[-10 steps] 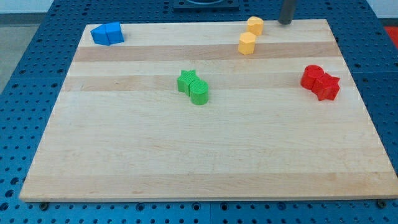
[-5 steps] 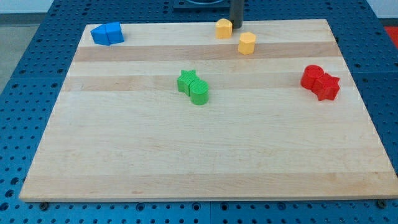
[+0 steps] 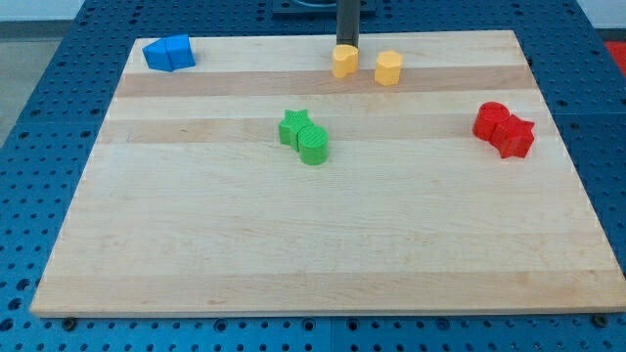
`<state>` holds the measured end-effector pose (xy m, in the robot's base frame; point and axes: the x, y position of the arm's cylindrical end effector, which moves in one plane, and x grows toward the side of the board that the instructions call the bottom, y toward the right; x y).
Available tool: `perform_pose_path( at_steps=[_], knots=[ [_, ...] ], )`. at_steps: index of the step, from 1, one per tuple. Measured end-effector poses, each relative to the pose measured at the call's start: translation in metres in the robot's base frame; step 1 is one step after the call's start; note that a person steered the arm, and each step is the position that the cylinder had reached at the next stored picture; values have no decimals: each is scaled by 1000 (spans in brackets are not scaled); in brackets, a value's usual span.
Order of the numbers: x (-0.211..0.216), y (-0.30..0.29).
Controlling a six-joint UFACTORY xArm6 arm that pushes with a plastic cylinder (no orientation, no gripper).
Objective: Push yellow heart into the yellow hexagon
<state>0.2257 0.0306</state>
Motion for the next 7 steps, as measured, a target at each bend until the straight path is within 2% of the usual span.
perform_pose_path(
  at_steps=[2, 4, 7],
  knots=[
    [1, -78],
    [32, -66],
    [32, -17]
  ],
)
